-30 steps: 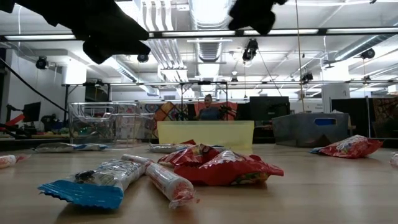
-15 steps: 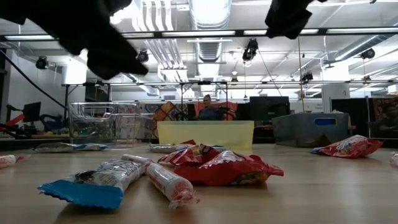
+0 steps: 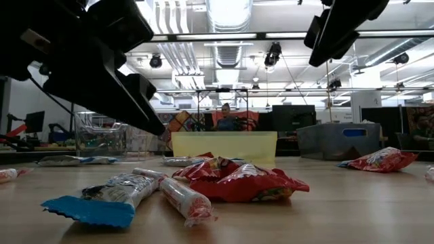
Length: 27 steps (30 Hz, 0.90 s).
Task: Sort candy
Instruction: Put the orange candy into the transparent bin
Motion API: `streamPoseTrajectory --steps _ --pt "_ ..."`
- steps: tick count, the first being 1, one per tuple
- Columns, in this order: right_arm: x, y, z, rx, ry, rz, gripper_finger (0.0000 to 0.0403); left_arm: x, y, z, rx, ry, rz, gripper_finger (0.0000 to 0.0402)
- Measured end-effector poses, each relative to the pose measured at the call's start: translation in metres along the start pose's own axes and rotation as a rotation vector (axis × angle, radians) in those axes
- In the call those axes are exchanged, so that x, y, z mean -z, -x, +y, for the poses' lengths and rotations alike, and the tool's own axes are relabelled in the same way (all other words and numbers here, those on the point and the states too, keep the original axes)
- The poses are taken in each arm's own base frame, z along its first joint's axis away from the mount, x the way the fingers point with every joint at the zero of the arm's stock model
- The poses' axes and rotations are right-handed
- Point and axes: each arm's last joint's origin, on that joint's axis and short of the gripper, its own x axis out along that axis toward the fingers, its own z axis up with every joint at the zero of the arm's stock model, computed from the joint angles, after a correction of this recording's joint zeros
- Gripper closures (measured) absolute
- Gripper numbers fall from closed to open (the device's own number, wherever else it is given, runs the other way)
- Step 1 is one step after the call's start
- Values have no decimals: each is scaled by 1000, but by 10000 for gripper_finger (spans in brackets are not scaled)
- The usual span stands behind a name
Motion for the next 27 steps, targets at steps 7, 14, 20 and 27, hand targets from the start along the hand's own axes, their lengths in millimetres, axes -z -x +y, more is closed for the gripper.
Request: streamPoseTrajectory --steps 7,14,20,27 --pt "1 0 0 3 -13 0 265 8 -9 2 -12 -75 30 215" --pt "0 0 -1 3 -20 -1 261 16 -16 3 -22 -124 63 225" --pt "0 0 -1 17 -21 -9 260 24 -24 7 -39 -120 99 250" --pt "0 0 -1 20 -21 -11 268 30 -31 9 -37 -118 123 290"
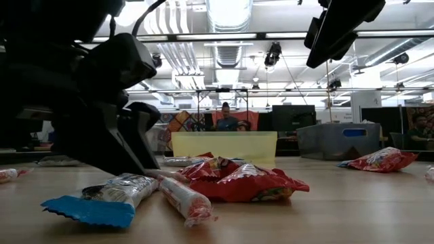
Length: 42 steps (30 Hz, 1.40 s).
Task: Sort candy
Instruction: Put the orange candy into the transparent bin
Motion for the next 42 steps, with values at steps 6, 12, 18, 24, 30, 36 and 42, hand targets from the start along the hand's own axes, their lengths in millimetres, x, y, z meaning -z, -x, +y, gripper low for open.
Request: streamPoseTrajectory --steps 6,12,18,24,30,36,42 --pt "0 0 0 4 0 -2 266 -1 2 0 14 -28 5 376" --pt "-1 0 0 17 0 -15 271 -3 10 1 9 -42 19 381" --pt "-2 0 0 12 -1 -31 268 -11 33 5 1 -45 33 394" --pt "-3 0 -1 54 -1 -57 268 -31 78 11 -10 -37 -36 391" --pt "-4 0 -2 103 1 -88 273 -36 136 34 -209 9 -72 389" --pt "-5 0 -4 166 -1 -127 267 -29 179 69 -461 140 -89 389" --pt "-7 1 -4 185 1 -151 264 -17 200 110 -657 360 -54 389"
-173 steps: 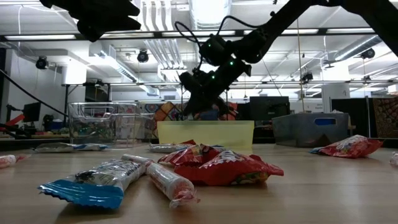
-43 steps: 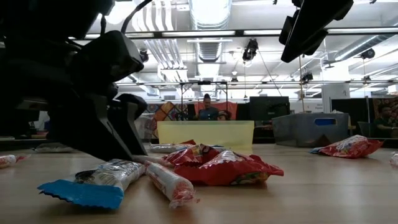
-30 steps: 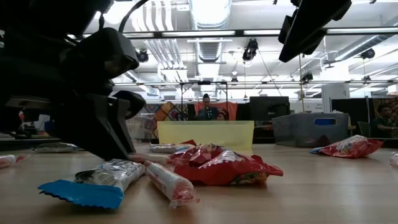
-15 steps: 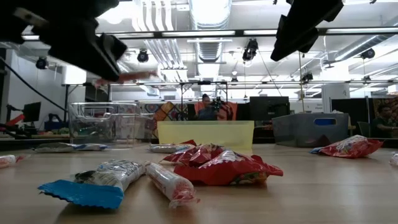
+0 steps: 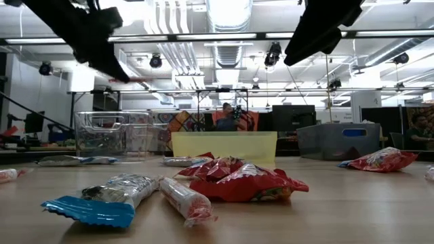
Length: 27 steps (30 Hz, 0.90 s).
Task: Sort candy
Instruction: Put the orange candy into the transparent bin
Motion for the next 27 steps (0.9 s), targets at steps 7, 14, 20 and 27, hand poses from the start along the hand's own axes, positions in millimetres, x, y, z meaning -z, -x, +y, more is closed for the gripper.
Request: streamPoseTrajectory --steps 7,14,20,27 --pt "0 0 0 0 0 0 273 -2 -19 42 -192 184 87 389" --pt "0 0 0 1 2 -1 274 -5 -38 78 -199 110 212 388" --pt "0 -1 -1 23 4 -10 269 -14 -54 102 -82 -143 289 388" --pt "0 -1 -1 23 3 -10 273 -23 -76 121 -26 -257 368 388"
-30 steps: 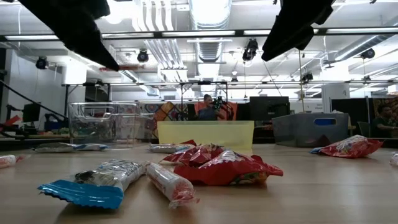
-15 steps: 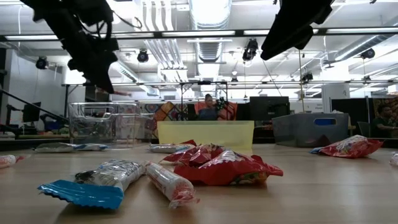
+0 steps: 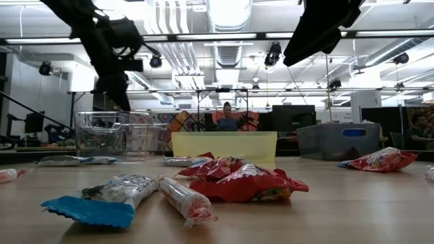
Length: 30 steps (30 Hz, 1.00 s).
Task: Sort candy
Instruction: Put the orange candy into the transparent bin
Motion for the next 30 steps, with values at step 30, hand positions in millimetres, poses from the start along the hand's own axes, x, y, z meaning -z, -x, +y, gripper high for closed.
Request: streamPoseTrajectory --steps 30 --pt "0 0 0 1 -2 0 268 -15 -83 43 87 -61 285 388"
